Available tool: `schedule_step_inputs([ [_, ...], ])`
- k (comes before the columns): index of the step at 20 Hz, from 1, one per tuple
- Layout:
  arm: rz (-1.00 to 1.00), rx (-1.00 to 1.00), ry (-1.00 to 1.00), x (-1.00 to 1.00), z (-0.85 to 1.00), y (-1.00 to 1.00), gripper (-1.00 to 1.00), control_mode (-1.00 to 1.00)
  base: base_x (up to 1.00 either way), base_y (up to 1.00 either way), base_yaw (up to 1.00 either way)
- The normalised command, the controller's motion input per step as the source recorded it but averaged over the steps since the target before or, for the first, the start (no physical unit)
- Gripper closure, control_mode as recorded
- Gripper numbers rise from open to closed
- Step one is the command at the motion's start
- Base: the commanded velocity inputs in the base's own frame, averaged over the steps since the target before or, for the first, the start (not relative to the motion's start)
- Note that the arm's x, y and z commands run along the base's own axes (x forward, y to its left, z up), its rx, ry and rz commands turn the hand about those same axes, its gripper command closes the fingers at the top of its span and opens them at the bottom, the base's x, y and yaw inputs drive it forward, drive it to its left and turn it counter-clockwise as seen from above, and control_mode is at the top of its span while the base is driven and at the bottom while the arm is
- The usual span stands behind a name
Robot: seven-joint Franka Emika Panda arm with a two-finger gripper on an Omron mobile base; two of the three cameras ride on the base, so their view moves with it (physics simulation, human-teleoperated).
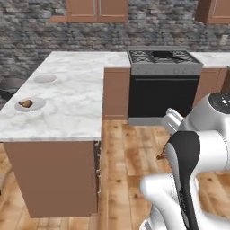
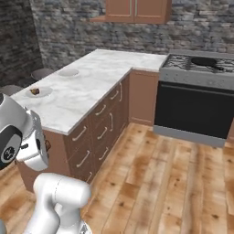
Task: Take the chicken drumsticks from the pan and place one on each plate on the dining counter.
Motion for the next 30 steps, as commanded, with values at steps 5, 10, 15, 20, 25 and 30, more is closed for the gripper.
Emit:
schedule_step_inputs([
  [5, 0.0, 0.0, 0.0, 0.0, 0.0, 0.0, 1.0, 1.0, 0.0, 1.0, -0.07],
  [10, 0.0, 0.0, 0.0, 0.0, 0.0, 0.0, 1.0, 1.0, 0.0, 1.0, -0.13],
  [15, 0.0, 0.0, 0.0, 0.0, 0.0, 0.0, 1.0, 1.0, 0.0, 1.0, -0.24],
  [20, 0.0, 0.0, 0.0, 0.0, 0.0, 0.0, 1.0, 1.0, 0.06, 1.0, -0.3],
  [25, 0.0, 0.0, 0.0, 0.0, 0.0, 0.0, 1.0, 1.0, 0.23, 1.0, -0.35],
  [30, 0.0, 0.0, 0.0, 0.0, 0.0, 0.0, 1.0, 1.0, 0.13, 1.0, -0.48],
])
